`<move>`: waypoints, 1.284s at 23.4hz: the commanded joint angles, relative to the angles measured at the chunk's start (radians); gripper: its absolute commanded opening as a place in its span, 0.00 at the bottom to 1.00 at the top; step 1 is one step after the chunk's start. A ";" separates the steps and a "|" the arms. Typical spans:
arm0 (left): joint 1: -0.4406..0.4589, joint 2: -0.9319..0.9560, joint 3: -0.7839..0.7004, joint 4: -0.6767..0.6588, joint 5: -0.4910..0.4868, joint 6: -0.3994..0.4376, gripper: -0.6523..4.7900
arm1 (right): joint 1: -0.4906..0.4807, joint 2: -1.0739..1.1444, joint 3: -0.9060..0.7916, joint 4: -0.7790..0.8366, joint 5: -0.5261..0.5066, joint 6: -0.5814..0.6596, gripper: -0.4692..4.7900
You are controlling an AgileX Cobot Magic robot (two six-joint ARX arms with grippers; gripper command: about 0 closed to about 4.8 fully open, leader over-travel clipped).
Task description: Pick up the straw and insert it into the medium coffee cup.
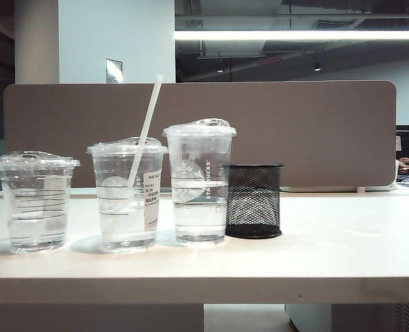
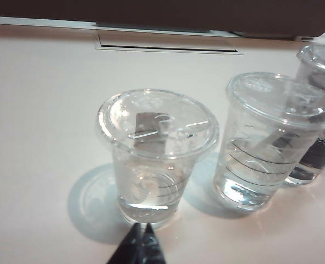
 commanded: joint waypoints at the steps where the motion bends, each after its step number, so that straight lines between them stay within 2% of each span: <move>1: 0.000 -0.002 0.004 0.009 0.000 -0.002 0.12 | 0.002 -0.001 -0.007 0.011 0.004 -0.003 0.09; 9: 0.070 -0.055 0.004 -0.029 -0.012 0.006 0.12 | 0.002 -0.001 -0.007 0.011 0.004 -0.003 0.09; 18: 0.069 -0.055 0.004 -0.067 -0.204 0.027 0.12 | 0.002 -0.001 -0.007 0.011 0.004 -0.003 0.09; 20: 0.077 -0.055 0.005 -0.084 -0.191 0.022 0.12 | 0.002 -0.001 -0.007 0.011 0.004 -0.003 0.09; 22: 0.108 -0.055 0.004 -0.092 -0.132 0.023 0.12 | 0.002 -0.001 -0.007 0.011 0.004 -0.003 0.09; 30: 0.112 -0.055 0.004 -0.092 -0.137 0.023 0.12 | 0.002 -0.001 -0.007 0.011 0.004 -0.003 0.09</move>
